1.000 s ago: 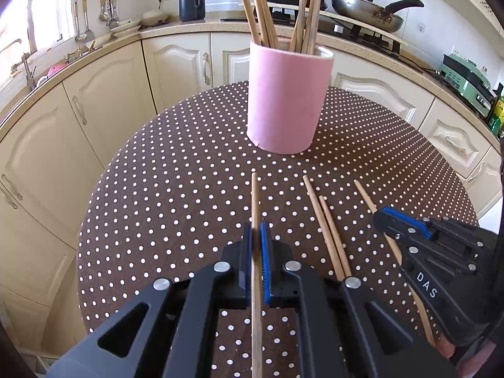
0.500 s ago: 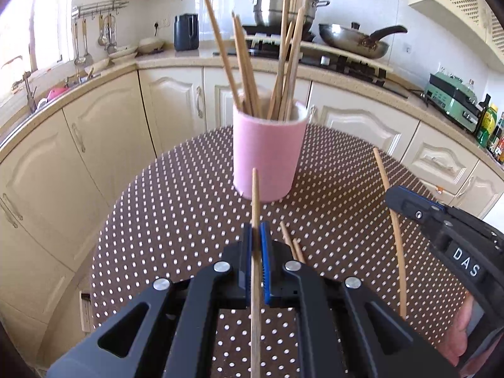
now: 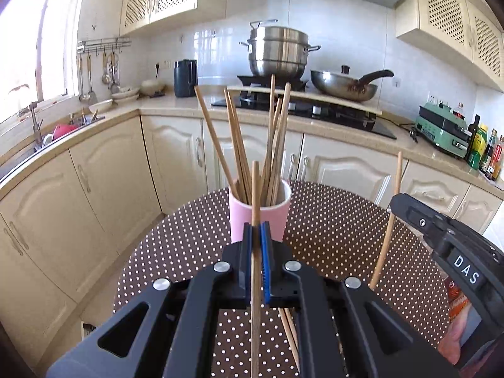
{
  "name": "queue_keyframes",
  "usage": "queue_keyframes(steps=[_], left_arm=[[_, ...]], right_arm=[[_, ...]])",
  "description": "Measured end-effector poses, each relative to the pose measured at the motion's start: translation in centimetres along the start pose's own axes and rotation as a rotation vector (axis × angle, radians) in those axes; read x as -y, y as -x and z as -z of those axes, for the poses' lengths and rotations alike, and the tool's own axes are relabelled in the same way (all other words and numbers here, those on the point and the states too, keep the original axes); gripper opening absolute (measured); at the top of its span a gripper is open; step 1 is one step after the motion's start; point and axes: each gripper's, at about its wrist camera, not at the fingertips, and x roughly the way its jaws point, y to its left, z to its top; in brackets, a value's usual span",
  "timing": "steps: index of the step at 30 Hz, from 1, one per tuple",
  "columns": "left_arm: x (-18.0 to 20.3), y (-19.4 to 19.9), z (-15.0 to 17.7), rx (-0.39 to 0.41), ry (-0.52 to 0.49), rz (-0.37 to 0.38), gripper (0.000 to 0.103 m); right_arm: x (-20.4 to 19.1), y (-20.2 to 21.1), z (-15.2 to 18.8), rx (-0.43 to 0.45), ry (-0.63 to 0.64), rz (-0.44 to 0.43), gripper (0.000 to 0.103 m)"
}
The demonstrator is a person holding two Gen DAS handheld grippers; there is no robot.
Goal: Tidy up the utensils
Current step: 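Lift both held chopsticks upright and lower them into the pink cup, then open the left tool over the cup while the right tool releases its chopstick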
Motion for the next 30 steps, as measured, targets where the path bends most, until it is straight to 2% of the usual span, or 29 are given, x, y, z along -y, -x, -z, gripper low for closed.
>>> queue_keyframes(steps=[4, 14, 24, 30], left_arm=[[0.2, 0.9, -1.1, 0.043, -0.003, -0.007, 0.006], [0.8, 2.4, -4.3, 0.125, -0.007, -0.026, 0.006], [1.1, 4.4, -9.4, 0.238, -0.009, -0.04, 0.006], [1.3, 6.0, -12.2, 0.314, 0.0, -0.023, 0.006]], right_arm=[[-0.7, 0.6, -1.4, 0.048, 0.031, 0.027, 0.006], [-2.1, 0.8, -4.9, 0.116, 0.067, -0.004, 0.005], [-4.3, 1.8, -10.2, 0.21, 0.126, -0.033, 0.006], [-5.2, 1.6, -12.9, 0.247, 0.146, -0.038, 0.006]])
